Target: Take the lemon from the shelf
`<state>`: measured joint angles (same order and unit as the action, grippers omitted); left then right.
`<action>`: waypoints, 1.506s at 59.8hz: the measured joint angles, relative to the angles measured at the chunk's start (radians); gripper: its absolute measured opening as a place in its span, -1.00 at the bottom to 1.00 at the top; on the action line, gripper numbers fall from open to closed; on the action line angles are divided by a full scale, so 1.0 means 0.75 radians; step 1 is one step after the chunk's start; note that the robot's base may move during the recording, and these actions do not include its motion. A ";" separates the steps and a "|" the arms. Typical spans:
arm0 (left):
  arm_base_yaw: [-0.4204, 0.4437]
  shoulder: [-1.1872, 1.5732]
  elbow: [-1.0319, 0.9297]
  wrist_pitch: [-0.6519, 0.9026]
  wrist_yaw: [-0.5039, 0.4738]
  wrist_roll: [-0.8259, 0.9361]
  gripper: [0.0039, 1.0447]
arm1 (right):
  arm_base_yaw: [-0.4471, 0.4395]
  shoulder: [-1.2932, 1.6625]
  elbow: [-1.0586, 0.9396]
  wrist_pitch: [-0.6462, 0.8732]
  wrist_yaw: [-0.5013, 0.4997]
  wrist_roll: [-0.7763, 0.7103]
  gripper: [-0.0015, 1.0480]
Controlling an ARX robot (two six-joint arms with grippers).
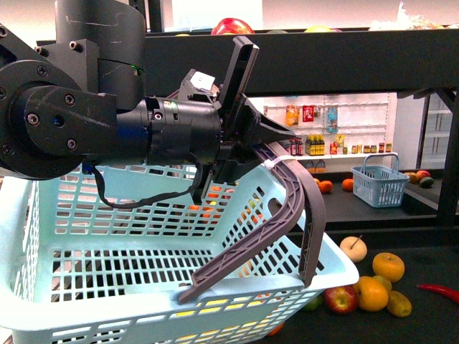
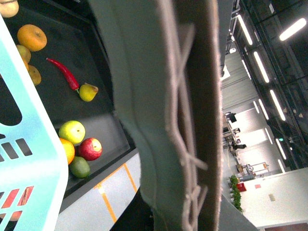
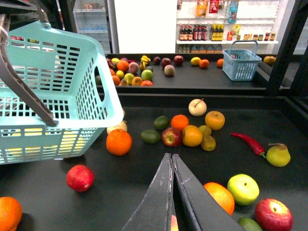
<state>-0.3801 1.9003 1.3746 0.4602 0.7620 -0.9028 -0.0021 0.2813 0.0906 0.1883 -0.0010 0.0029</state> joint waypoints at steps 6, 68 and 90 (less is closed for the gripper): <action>0.000 0.000 0.000 0.000 0.002 -0.005 -0.85 | 0.000 -0.030 -0.018 -0.011 0.000 0.000 -0.95; 0.001 0.000 0.000 0.000 0.003 -0.004 -0.85 | 0.000 -0.368 -0.100 -0.251 0.001 -0.001 0.17; -0.013 -0.002 0.000 -0.010 -0.382 -0.104 -0.85 | 0.000 -0.368 -0.100 -0.251 0.000 -0.001 0.86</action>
<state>-0.3897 1.8988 1.3746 0.4526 0.4751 -0.9810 -0.0021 0.0055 0.0154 -0.0002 -0.0010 0.0021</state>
